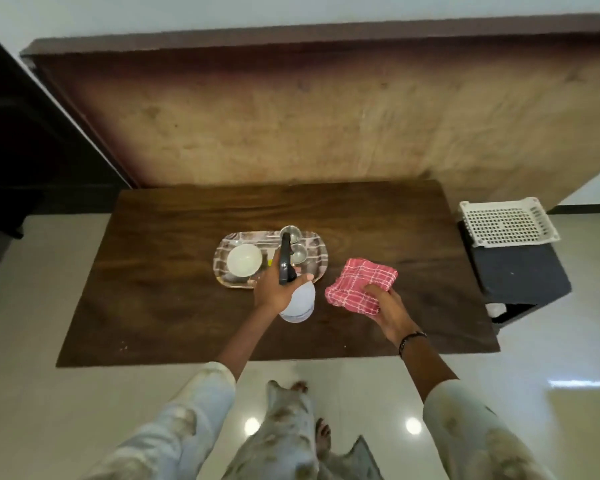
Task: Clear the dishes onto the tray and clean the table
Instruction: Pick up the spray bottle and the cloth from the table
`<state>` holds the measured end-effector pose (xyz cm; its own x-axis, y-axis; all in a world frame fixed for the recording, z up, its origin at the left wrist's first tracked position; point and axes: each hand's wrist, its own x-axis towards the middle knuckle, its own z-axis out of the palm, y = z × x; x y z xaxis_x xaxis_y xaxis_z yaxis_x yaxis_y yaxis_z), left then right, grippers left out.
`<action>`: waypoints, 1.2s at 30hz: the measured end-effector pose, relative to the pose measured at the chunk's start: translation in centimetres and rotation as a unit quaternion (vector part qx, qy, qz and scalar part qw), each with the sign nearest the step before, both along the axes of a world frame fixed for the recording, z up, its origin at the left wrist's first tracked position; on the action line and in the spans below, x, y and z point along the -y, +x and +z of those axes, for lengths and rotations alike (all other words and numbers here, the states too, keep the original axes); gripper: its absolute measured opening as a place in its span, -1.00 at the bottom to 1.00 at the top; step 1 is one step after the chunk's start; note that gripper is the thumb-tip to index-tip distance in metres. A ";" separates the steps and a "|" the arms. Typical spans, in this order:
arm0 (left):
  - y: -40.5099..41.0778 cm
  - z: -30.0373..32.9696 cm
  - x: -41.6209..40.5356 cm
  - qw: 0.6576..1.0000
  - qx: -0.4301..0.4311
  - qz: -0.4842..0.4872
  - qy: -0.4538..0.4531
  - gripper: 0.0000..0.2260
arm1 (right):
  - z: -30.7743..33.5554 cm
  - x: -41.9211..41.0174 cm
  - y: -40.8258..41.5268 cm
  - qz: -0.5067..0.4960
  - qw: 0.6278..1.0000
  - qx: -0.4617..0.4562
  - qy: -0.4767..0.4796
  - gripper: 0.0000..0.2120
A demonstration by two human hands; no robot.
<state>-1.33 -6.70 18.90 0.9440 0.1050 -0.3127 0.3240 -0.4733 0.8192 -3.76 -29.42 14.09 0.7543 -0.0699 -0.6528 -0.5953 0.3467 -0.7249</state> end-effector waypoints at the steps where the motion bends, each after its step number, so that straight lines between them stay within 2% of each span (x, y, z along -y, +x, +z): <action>1: 0.5 0.5 1.6 1.000 0.004 -0.013 0.003 -0.33 | 0.4 1.4 0.1 -0.015 1.000 0.004 0.002 -0.61; 8: 4.7 1.3 11.3 0.997 0.021 -0.074 -0.008 -0.43 | 1.3 10.3 2.9 -0.087 0.996 0.022 0.007 -0.55; 11: 6.8 1.2 15.4 0.995 0.021 -0.091 -0.019 -0.39 | 1.4 13.9 5.0 -0.104 0.994 0.014 0.007 -0.57; 21: 14.1 2.2 29.8 0.995 -0.006 -0.095 -0.031 -0.33 | 2.6 26.5 11.7 -0.135 0.990 -0.026 -0.032 -0.60; 27: 17.8 2.1 37.5 0.994 0.001 -0.103 -0.018 -0.38 | 2.7 33.7 14.1 -0.167 0.984 -0.046 -0.049 -0.73; 31: 19.9 1.4 43.9 0.995 0.007 -0.101 -0.010 -0.40 | 1.4 39.5 16.6 -0.177 0.981 -0.057 -0.062 -0.72; 35: 22.2 -0.2 50.5 0.997 -0.003 -0.070 -0.013 -0.42 | -0.7 46.0 19.6 -0.170 0.980 -0.074 -0.077 -0.84; 36: 22.9 -0.8 52.3 0.998 -0.010 -0.057 -0.016 -0.41 | -1.5 47.8 20.3 -0.165 0.980 -0.079 -0.077 -0.82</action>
<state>21.54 -58.97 18.05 0.9428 -0.0138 -0.3330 0.2855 -0.4820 0.8283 16.56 -77.19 12.59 0.5647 -0.3988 -0.7225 -0.5785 0.4331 -0.6912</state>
